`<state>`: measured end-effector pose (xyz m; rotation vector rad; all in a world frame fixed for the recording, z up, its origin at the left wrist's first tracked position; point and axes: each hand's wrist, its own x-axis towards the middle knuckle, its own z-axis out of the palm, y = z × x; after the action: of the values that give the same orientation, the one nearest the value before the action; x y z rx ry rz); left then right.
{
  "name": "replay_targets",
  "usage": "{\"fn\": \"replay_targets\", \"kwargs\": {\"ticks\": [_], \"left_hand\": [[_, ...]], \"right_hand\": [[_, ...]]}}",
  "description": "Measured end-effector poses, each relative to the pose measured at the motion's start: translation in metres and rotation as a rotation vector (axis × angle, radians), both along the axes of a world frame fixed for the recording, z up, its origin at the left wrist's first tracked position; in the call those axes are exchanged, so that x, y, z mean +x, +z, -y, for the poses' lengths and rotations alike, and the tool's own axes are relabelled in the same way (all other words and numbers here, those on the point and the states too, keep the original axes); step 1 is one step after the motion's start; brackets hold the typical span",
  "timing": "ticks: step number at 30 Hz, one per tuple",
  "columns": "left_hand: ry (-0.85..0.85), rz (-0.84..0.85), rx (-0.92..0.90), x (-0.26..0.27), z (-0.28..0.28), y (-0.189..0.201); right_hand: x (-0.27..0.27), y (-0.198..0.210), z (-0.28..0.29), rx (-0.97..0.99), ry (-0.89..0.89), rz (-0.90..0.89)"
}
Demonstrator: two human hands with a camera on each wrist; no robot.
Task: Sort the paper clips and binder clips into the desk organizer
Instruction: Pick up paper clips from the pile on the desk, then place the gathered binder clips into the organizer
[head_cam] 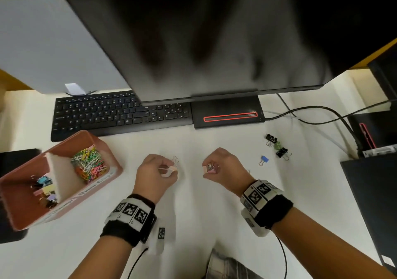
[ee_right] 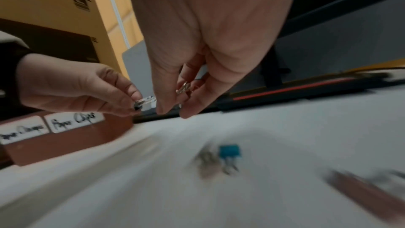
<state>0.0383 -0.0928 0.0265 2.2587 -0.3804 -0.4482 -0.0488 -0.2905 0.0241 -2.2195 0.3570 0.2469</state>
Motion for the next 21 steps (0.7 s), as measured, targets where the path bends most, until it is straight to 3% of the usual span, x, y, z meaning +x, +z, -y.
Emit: {"fn": "replay_targets", "kwargs": {"ticks": [3, 8, 14, 17, 21], "left_hand": [[0.095, 0.076, -0.073, 0.007, -0.045, 0.044], [0.331, 0.193, 0.071, 0.034, -0.167, 0.096], [0.477, 0.015, 0.089, 0.061, -0.248, 0.095], [0.427, -0.007, 0.110, 0.068, -0.256, 0.092], [0.332, 0.060, -0.020, 0.060, -0.238, 0.094]], "right_hand": [[0.024, 0.026, -0.046, 0.054, 0.101, 0.096], [0.091, 0.066, -0.159, 0.146, 0.325, 0.207], [0.155, 0.085, -0.285, 0.102, 0.551, 0.172], [0.159, 0.084, -0.297, 0.087, 0.558, 0.128], [0.134, 0.076, -0.257, 0.011, 0.504, 0.190]]}}
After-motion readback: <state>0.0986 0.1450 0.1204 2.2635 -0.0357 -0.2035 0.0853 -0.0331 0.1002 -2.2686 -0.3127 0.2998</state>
